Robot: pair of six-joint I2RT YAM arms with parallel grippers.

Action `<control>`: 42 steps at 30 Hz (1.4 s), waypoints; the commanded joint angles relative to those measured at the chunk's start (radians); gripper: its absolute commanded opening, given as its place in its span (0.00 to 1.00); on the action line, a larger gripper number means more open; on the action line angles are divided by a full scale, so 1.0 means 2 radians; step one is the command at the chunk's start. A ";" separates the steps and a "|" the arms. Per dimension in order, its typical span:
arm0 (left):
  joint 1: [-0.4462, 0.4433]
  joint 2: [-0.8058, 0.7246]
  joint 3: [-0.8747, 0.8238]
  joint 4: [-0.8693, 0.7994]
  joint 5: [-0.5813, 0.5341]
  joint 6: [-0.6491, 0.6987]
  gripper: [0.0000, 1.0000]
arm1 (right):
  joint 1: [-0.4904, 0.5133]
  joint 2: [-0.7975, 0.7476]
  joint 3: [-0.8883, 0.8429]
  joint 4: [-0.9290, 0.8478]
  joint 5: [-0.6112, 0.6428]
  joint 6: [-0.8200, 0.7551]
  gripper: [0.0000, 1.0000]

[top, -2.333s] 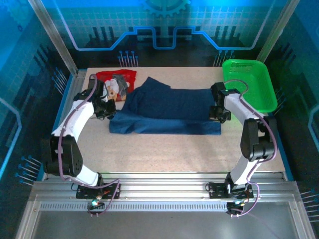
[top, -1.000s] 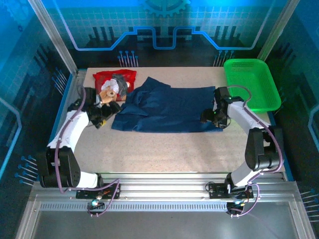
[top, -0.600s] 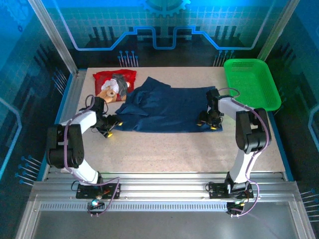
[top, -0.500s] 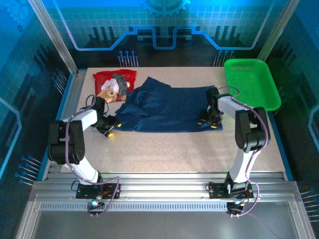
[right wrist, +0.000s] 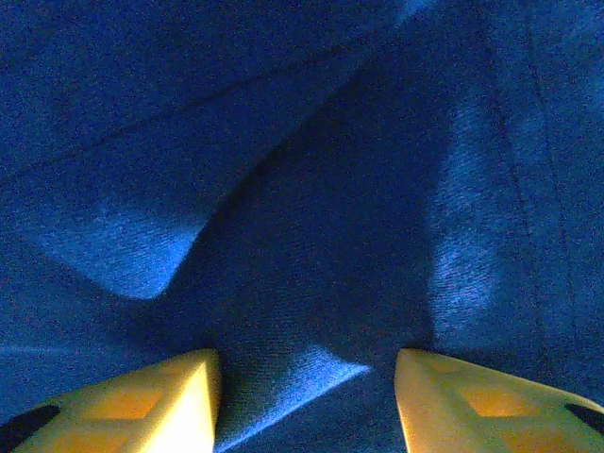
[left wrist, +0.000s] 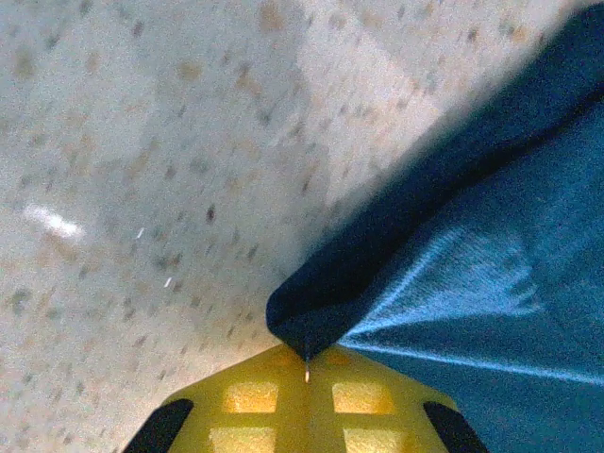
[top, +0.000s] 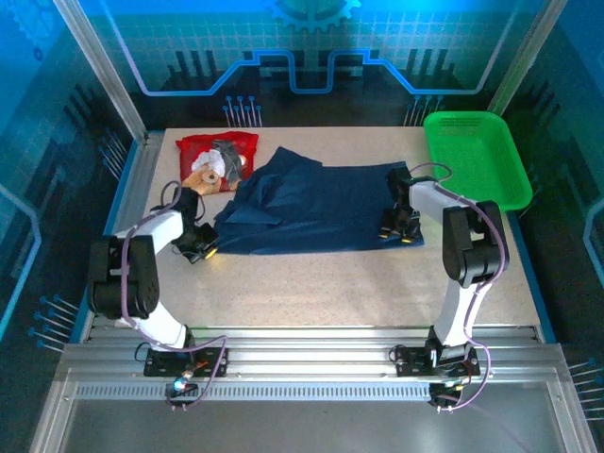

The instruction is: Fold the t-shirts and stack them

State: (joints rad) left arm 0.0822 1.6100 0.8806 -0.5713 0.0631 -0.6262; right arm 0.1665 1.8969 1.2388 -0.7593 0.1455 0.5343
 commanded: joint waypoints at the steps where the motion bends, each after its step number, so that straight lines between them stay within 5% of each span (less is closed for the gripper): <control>1: 0.003 -0.043 -0.037 -0.029 -0.023 0.004 0.04 | 0.010 -0.015 -0.036 -0.050 0.010 0.021 0.52; 5: 0.003 -0.090 -0.057 -0.051 -0.021 -0.005 0.07 | 0.022 -0.034 -0.063 -0.057 -0.007 0.037 0.52; 12: 0.002 -0.152 -0.012 -0.087 0.000 -0.024 0.49 | 0.085 -0.102 -0.035 -0.060 -0.009 0.003 0.70; 17: 0.002 -0.132 0.092 -0.111 0.013 -0.007 0.64 | 0.149 -0.108 0.071 -0.021 -0.072 -0.085 0.78; 23: 0.011 -0.047 0.145 -0.055 0.066 -0.007 0.62 | 0.190 0.016 0.228 0.028 -0.261 -0.151 0.77; 29: 0.029 0.015 0.121 0.039 0.105 -0.070 0.50 | 0.236 0.200 0.442 0.005 -0.346 -0.178 0.74; 34: 0.030 -0.008 0.093 0.039 0.090 -0.069 0.44 | 0.260 0.310 0.571 -0.028 -0.366 -0.167 0.73; 42: 0.031 -0.057 0.026 0.047 0.096 -0.063 0.43 | 0.276 0.358 0.588 -0.017 -0.330 -0.146 0.72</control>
State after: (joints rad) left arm 0.1356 1.5383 0.9668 -0.4870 0.2340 -0.7540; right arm 0.7128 2.5961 2.3734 -0.7776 -0.5274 0.2276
